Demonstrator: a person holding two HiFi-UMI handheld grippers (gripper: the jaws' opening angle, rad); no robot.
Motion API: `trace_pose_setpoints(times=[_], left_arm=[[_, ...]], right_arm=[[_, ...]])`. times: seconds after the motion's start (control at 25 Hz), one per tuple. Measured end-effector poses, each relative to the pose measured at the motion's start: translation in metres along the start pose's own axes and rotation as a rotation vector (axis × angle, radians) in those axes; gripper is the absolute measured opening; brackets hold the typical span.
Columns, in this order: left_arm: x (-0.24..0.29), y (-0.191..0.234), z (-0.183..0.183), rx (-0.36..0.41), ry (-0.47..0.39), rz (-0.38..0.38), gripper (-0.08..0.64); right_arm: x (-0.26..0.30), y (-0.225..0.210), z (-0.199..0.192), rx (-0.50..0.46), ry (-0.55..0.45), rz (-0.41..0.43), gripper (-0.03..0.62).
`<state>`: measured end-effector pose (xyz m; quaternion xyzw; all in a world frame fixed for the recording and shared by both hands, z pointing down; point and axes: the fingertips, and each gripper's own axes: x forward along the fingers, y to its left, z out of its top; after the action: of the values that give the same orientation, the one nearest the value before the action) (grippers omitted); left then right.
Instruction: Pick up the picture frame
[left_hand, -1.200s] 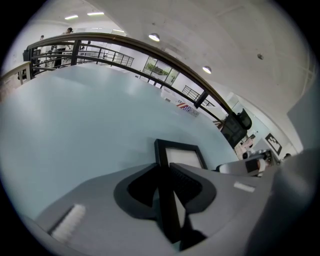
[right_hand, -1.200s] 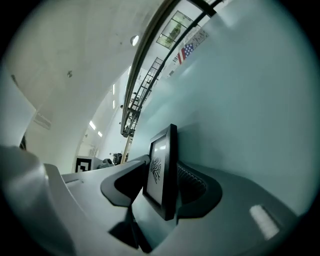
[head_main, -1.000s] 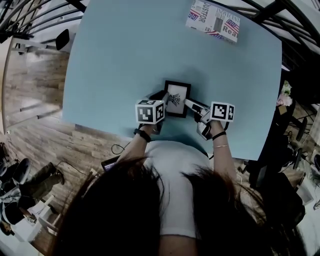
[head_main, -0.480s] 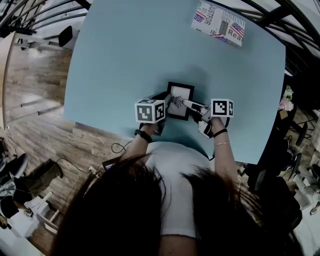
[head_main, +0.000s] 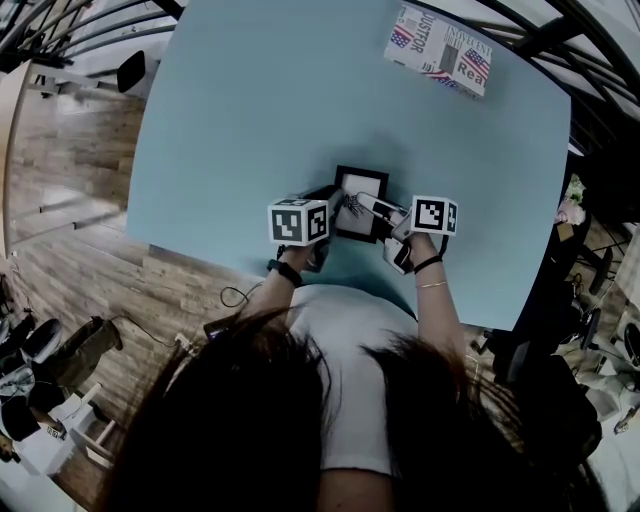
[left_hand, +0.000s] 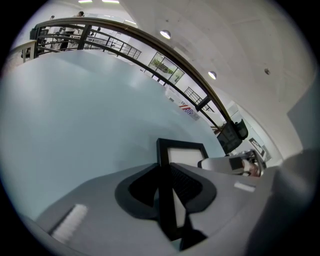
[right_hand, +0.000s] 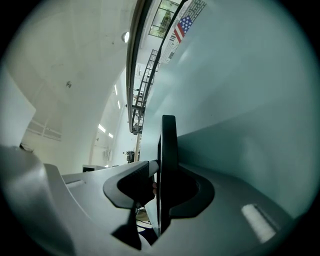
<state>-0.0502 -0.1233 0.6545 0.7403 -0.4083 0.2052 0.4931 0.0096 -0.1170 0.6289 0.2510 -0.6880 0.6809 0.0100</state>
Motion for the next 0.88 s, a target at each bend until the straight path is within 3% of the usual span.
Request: trace_pose_setpoints(times=[0.12, 0.2, 0.44, 0.88], left_arm=[[0.001, 0.000, -0.001, -0.009, -0.001, -0.009, 0.129], [0.001, 0.000, -0.001, -0.019, -0.001, -0.018, 0.129], [-0.005, -0.003, 0.002, -0.024, -0.037, -0.058, 0.130], [-0.031, -0.025, 0.021, 0.091, -0.124, -0.112, 0.133]], right_arm=[[-0.001, -0.006, -0.001, -0.028, -0.003, -0.034, 0.038], [-0.002, -0.004, -0.001, -0.026, -0.015, -0.021, 0.022], [-0.002, 0.006, -0.002, -0.052, -0.024, -0.002, 0.014], [-0.021, 0.029, 0.002, -0.160, -0.049, -0.006, 0.014]])
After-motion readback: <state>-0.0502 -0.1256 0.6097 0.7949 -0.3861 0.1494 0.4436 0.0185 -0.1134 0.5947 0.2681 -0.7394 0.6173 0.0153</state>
